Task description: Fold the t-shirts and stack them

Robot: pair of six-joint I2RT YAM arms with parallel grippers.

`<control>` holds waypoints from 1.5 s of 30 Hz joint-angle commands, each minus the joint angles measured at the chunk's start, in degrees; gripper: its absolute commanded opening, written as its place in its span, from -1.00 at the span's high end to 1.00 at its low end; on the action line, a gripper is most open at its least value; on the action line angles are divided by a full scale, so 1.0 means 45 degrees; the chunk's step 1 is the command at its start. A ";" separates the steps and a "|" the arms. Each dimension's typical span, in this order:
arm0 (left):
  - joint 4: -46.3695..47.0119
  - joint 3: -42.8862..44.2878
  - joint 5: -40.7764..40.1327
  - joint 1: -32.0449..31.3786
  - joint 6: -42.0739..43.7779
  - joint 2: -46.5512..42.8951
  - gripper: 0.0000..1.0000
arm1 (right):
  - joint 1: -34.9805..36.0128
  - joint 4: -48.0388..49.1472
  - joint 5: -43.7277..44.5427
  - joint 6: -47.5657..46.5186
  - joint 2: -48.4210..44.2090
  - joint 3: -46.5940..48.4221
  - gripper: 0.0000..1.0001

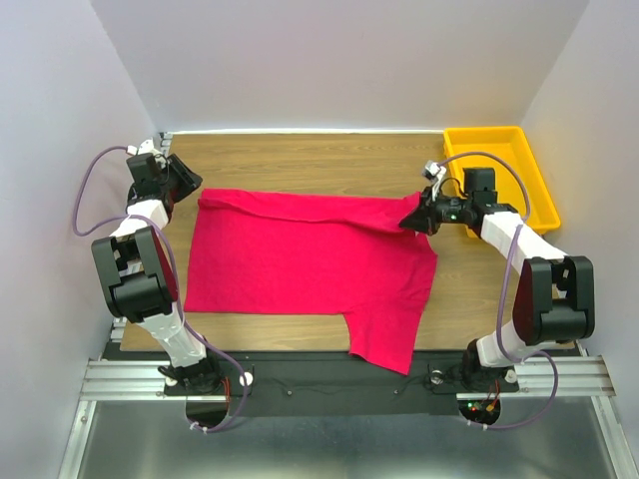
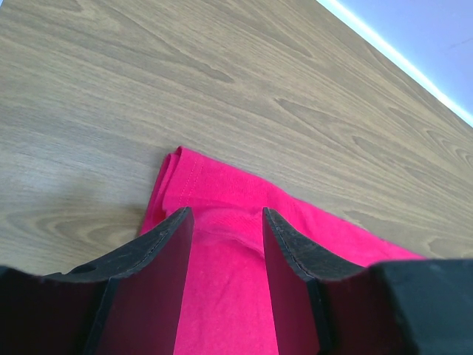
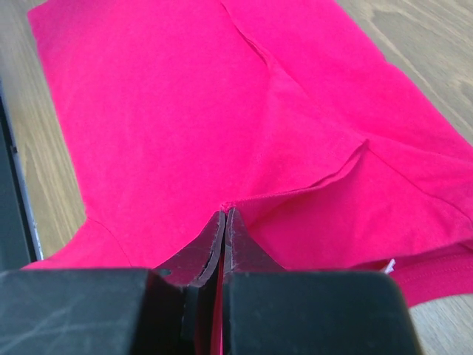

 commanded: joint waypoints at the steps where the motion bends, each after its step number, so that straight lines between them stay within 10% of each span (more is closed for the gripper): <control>1: 0.0188 0.0001 0.0198 -0.0027 0.0198 0.0022 -0.06 | 0.0233 0.0031 -0.0452 -0.0277 -0.0457 0.0039 0.99; 45: 0.0188 0.0001 0.0334 -0.0028 0.0256 0.0081 -0.06 | 0.1503 -0.0829 0.0368 -0.1429 -0.0359 -0.0234 0.97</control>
